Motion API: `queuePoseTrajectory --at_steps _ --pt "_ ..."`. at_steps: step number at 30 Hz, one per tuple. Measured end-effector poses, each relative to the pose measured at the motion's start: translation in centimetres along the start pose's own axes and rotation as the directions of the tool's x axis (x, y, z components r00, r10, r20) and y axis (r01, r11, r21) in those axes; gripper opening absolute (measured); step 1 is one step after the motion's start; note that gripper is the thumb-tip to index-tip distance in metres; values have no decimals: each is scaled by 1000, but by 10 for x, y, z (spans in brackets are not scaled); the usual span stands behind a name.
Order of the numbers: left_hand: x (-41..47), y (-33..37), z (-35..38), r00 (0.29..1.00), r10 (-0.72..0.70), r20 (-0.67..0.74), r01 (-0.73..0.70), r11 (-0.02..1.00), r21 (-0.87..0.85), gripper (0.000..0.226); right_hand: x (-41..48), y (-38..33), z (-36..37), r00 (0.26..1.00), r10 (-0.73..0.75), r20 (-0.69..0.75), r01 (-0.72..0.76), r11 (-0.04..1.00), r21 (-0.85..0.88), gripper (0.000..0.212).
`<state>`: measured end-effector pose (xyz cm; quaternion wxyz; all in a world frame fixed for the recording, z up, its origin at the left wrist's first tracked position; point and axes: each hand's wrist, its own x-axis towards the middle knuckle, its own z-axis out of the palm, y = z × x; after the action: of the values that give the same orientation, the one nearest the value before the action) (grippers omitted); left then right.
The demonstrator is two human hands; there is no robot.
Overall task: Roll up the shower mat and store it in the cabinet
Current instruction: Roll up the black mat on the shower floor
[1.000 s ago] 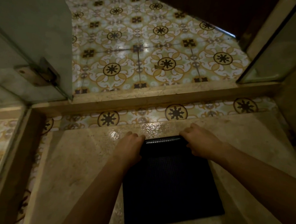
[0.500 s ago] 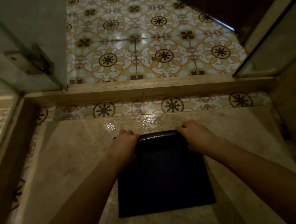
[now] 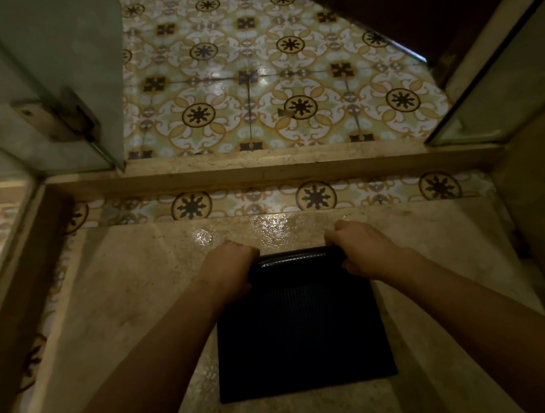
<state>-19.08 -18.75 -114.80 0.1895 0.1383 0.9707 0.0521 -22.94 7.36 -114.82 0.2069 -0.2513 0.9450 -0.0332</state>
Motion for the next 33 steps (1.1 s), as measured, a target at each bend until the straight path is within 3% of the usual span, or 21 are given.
queuePoseTrajectory --at_steps 7,10,14,20,28,33 --pt "9 -12 -8 982 -36 185 69 982 -176 26 3 8 -15 995 13 98 -26 991 130 36" --pt "9 -10 -8 988 -55 144 79 982 -171 23 -1 7 -15 997 40 72 -50 987 155 35" --pt "6 -6 -7 990 -58 128 79 984 -161 37 0 4 -16 996 23 90 -35 990 134 36" --pt "10 -10 -12 961 -30 275 82 980 -179 35 -3 8 -18 987 7 161 -38 981 189 31" --pt "9 -1 -9 971 -61 232 102 980 -171 37 -7 2 -9 986 -8 169 -16 989 144 45" --pt "8 2 -14 946 -31 323 67 993 -101 34 -8 0 -6 980 39 196 -70 986 152 48"
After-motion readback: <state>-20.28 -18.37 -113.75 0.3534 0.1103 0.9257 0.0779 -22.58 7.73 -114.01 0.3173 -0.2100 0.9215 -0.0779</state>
